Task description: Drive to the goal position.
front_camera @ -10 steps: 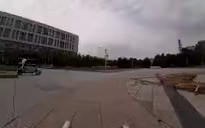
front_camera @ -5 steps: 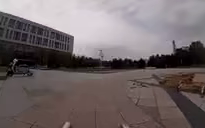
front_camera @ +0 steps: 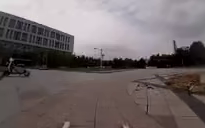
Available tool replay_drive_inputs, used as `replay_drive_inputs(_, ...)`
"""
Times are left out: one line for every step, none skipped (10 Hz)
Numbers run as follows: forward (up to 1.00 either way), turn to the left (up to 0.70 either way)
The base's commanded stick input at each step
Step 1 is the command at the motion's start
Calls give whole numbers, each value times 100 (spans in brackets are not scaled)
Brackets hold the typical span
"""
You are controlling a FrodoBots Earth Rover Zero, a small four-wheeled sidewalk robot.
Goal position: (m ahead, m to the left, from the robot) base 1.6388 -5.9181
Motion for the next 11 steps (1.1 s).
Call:
replay_drive_inputs(70,0)
replay_drive_inputs(70,0)
replay_drive_inputs(70,0)
replay_drive_inputs(70,0)
replay_drive_inputs(70,0)
replay_drive_inputs(70,0)
replay_drive_inputs(70,0)
replay_drive_inputs(70,0)
replay_drive_inputs(70,0)
replay_drive_inputs(70,0)
replay_drive_inputs(70,0)
